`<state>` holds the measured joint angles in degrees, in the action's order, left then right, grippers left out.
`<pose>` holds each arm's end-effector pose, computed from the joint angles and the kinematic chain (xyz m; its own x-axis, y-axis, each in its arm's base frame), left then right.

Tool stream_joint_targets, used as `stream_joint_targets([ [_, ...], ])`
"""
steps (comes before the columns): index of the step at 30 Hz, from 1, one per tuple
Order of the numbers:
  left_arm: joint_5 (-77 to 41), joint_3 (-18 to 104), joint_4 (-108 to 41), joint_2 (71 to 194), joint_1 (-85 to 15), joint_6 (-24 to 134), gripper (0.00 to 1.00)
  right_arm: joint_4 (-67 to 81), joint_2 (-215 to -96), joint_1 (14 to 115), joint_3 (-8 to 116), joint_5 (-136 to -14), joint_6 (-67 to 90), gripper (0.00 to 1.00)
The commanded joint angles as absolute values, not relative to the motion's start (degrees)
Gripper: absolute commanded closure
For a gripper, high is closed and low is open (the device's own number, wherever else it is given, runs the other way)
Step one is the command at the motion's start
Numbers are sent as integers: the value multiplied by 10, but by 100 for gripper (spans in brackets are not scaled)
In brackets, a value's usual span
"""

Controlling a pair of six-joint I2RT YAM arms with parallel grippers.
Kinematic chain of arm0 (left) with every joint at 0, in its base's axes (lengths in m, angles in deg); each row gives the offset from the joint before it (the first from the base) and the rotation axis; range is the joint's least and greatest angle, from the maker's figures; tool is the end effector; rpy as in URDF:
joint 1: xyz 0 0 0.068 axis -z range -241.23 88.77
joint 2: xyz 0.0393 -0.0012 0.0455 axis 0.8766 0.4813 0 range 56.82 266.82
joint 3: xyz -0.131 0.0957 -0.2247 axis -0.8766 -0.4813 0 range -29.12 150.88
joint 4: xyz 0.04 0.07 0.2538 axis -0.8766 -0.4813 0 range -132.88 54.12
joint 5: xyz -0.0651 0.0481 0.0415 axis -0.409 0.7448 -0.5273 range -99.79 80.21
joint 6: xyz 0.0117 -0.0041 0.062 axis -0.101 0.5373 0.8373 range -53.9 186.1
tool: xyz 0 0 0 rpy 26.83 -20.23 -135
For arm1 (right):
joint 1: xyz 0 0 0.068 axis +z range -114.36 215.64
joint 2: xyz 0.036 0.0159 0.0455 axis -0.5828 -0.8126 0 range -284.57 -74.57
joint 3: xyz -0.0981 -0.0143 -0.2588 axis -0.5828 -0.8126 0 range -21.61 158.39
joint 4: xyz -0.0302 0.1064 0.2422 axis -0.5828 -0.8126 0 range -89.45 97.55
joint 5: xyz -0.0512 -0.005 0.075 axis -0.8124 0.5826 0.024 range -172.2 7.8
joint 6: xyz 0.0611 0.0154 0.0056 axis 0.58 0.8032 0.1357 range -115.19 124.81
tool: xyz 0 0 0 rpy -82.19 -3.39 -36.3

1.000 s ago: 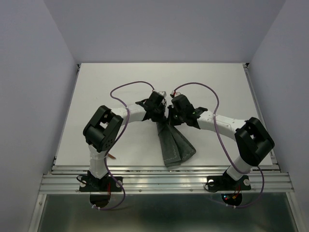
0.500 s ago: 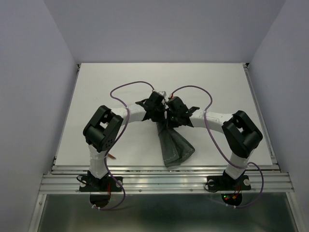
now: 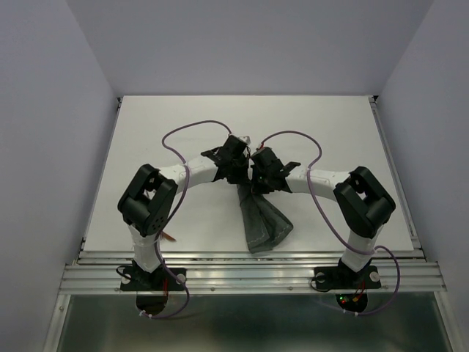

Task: Fold the napkin into a case and place the utensils inside
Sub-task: Fold the 2/3-rectangle-folded napkin at the center of the board.

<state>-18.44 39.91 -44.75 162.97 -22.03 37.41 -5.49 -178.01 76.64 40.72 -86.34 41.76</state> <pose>0.3171 -0.2681 0.1805 -0.8277 0.0627 -0.5576 0.3516 0.8324 -0.4284 0.2905 0.2479 0.1560 -0.8631 0.0443 -0.5031 -0.1295 0.9434 0.3053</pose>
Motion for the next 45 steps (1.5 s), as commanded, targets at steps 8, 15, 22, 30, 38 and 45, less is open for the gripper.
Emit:
stream_joint_targets([
  [8,-276,302,-400,1475,-216,326,100,-66,-1782,767,404,-892,427,99],
  [15,-313,209,-297,1446,-182,251,100,-66,-1781,767,411,-892,429,99],
  [22,-314,175,-234,1478,-147,207,100,-67,-1770,767,413,-891,431,99],
  [30,-315,138,-157,1531,-126,180,100,-77,-1732,767,412,-893,433,99],
  [38,-314,123,-122,1524,-120,181,100,-84,-1717,767,414,-893,432,99],
  [45,-306,111,-107,1458,-104,214,100,-84,-1717,767,413,-898,435,99],
])
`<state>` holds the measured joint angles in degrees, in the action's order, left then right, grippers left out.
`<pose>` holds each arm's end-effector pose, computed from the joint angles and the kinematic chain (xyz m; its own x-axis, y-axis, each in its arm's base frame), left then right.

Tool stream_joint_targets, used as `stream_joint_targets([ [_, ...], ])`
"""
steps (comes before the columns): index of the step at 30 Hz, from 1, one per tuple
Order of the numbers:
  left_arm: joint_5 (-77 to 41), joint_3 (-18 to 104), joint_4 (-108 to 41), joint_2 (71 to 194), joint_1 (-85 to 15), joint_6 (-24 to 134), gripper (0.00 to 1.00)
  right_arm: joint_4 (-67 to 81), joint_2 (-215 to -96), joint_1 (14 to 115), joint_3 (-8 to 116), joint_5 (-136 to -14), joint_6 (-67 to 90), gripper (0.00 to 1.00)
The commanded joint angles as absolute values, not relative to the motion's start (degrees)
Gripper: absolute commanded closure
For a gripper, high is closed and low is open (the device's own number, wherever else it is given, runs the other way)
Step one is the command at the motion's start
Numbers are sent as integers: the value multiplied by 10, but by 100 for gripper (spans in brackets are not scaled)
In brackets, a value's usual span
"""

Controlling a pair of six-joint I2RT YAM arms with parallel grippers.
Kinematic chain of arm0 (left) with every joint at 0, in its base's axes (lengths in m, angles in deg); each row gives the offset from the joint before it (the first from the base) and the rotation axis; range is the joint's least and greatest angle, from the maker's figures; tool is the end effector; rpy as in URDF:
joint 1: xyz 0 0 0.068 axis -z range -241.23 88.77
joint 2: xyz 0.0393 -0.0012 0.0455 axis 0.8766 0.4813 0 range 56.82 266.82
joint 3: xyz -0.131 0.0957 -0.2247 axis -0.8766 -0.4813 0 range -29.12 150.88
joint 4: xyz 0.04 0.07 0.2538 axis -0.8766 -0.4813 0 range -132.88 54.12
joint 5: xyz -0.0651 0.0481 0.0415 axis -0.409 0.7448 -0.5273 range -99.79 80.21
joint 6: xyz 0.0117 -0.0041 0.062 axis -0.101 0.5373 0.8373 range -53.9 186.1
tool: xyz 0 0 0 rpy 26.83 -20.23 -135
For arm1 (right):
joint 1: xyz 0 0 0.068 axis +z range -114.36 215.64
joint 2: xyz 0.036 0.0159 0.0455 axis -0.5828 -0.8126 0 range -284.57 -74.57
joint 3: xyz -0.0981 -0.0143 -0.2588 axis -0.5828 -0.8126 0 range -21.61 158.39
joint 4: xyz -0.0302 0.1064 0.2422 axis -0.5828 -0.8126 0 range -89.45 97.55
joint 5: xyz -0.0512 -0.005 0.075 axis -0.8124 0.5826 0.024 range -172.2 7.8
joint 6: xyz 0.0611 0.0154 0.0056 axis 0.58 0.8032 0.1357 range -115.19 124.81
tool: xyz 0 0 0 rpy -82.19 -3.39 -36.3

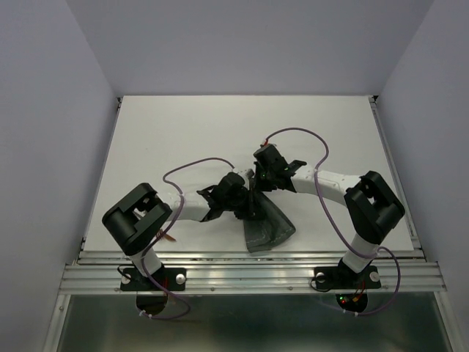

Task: Fold the napkin into a case and place the utensils inside
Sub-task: Fold the 2/3-rectangle-folded napkin at the center of the board.

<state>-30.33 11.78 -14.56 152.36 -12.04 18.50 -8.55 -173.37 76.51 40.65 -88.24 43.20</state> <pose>0.2089 -0.2681 0.1458 -0.9069 -0.0077 -0.4212 0.3421 0.5701 -0.7470 0.2845 0.2395 0.1808 -0.8453 0.0854 -0.5275 -0.0987 0.9452 0.3113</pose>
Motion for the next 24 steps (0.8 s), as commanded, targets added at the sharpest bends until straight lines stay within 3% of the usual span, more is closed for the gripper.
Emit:
stream_joint_targets([
  [1,-305,109,-111,1451,-103,216,100,-84,-1718,767,413,-898,434,99],
  [11,-279,61,-168,1389,-103,232,100,-84,-1717,767,413,-899,434,99],
  [24,-280,93,-131,1491,-91,223,100,-87,-1705,767,412,-896,435,99],
])
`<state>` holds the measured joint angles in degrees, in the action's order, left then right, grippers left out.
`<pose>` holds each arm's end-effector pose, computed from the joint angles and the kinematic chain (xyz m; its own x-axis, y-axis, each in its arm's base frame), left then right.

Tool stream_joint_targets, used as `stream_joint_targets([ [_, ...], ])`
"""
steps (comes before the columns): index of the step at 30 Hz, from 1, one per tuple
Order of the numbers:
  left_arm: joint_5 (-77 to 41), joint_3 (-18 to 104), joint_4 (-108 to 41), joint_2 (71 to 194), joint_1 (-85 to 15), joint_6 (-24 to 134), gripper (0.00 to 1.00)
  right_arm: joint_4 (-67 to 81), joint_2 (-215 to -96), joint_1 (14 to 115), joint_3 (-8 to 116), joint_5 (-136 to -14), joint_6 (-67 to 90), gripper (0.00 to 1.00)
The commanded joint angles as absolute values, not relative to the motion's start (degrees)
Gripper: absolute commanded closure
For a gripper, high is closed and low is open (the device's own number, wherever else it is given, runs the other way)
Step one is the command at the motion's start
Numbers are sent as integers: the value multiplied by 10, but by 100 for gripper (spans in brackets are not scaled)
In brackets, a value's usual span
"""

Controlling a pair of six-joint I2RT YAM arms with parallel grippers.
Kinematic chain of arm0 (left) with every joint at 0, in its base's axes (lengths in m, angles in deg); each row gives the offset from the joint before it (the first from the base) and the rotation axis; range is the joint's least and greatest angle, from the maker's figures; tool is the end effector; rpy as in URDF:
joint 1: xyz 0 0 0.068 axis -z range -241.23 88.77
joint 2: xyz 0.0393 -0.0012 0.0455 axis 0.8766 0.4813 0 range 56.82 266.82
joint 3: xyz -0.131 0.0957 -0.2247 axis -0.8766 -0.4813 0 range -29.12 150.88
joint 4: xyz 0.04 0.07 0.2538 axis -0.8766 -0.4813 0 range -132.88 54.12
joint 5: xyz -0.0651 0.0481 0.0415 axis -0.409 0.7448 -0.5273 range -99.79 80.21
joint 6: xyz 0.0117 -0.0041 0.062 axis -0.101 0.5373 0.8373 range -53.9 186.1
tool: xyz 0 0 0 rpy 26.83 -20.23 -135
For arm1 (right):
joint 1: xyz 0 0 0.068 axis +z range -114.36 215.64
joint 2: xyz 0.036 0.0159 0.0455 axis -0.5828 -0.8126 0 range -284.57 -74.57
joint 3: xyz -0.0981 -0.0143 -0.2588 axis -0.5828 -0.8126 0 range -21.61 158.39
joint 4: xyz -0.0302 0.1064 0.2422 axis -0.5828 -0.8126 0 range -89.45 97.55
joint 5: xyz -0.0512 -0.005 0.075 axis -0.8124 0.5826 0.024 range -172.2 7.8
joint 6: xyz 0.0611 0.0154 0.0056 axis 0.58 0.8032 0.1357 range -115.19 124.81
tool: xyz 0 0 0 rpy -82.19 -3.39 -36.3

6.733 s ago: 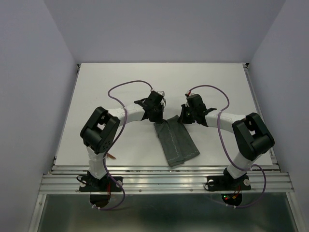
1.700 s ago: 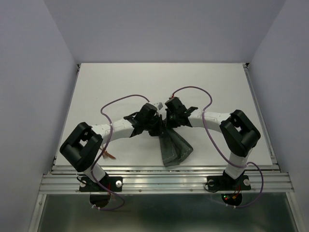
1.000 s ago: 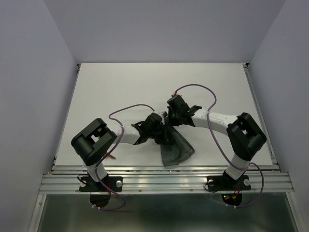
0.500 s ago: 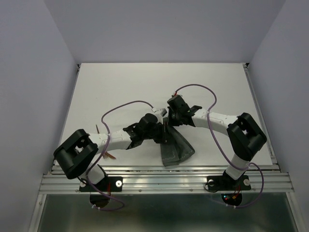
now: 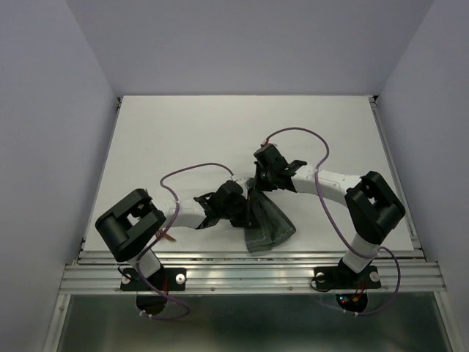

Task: Fold the napkin into a case and place the utensils inside
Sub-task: Fold the 2/3-rectangle-folded napkin at the center of the board.

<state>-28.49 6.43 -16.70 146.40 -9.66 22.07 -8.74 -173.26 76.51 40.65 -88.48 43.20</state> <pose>0.1817 -0.2541 0.1462 -0.8847 0.0559 -0.4628 0.4043 0.5862 -0.7021 0.2843 0.2390 0.1812 -0.8444 0.0858 -0.5287 -0.0967 0.9465 0.3079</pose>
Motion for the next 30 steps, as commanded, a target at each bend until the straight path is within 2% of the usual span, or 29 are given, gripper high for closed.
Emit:
stream_joint_targets([
  [1,-280,98,-129,1501,-91,224,100,-87,-1703,767,412,-895,434,99],
  [5,-284,118,-122,1555,-89,225,100,-91,-1698,767,412,-895,434,99],
  [19,-283,101,-108,1568,-88,221,100,-103,-1667,767,417,-893,431,99],
  [30,-217,74,-115,1437,-94,224,100,-106,-1687,767,415,-912,437,99],
])
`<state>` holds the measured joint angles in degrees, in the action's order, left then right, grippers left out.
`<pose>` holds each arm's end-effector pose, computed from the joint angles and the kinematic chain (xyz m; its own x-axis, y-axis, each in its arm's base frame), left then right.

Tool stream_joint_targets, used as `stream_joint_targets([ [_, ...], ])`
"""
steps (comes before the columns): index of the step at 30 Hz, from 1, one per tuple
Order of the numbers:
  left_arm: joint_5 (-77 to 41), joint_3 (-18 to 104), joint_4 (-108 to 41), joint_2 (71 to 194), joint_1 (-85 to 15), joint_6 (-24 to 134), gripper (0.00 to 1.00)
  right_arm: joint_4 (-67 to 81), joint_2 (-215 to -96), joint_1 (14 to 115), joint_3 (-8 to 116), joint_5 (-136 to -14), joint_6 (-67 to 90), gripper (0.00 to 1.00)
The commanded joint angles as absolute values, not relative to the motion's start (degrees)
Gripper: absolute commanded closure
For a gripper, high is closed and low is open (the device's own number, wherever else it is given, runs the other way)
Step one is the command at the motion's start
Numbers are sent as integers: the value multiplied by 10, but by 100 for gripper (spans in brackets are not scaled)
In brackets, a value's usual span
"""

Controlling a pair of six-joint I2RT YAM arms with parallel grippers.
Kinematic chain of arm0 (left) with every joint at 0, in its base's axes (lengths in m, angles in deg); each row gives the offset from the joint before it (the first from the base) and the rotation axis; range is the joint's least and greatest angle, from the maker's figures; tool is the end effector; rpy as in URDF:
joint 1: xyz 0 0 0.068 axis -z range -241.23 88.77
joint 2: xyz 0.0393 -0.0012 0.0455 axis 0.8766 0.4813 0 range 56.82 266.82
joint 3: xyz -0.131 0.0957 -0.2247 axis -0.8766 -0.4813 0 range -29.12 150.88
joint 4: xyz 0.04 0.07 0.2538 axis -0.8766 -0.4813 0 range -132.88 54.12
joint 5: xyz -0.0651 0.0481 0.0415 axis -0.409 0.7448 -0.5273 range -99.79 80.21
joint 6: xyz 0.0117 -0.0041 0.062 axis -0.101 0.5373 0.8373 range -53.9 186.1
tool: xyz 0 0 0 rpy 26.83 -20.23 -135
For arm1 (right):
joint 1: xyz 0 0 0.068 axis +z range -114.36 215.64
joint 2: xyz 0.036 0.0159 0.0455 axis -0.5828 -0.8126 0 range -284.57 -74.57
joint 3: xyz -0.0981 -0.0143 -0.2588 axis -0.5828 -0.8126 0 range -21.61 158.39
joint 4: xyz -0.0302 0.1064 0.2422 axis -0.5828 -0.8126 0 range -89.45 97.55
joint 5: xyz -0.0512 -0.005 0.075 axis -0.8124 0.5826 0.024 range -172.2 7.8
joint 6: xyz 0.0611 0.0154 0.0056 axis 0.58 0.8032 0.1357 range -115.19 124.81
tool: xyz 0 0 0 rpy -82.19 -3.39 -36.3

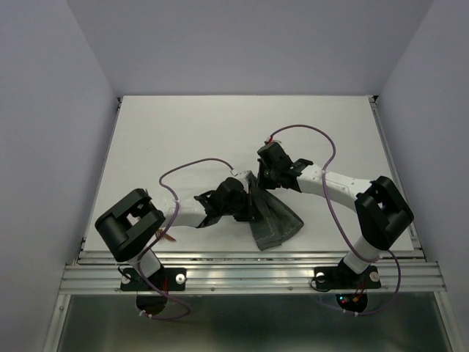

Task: Fold the napkin into a case and place the utensils inside
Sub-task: Fold the 2/3-rectangle-folded napkin at the center of the board.

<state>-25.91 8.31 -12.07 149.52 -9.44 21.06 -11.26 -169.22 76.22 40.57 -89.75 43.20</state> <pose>0.1919 -0.2656 0.1473 -0.8659 0.0010 -0.5003 0.4085 0.5786 -0.7059 0.2785 0.2302 0.2020 -0.8262 0.1031 -0.5539 -0.0884 0.9472 0.3081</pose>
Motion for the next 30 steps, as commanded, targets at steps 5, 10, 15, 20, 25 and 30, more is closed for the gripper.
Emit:
stream_joint_targets([
  [5,-166,71,-107,1425,-95,216,100,-105,-1685,767,413,-919,448,99],
  [10,-153,97,-100,1464,-94,216,100,-105,-1692,767,419,-918,466,99],
  [15,-144,117,-87,1503,-95,214,100,-106,-1687,767,422,-921,481,99],
  [20,-144,146,-85,1543,-95,220,100,-106,-1683,767,422,-923,484,99],
  [25,-140,136,-84,1559,-101,214,100,-113,-1669,767,418,-933,489,99],
  [30,-139,121,-76,1561,-105,204,100,-119,-1659,767,419,-929,488,99],
])
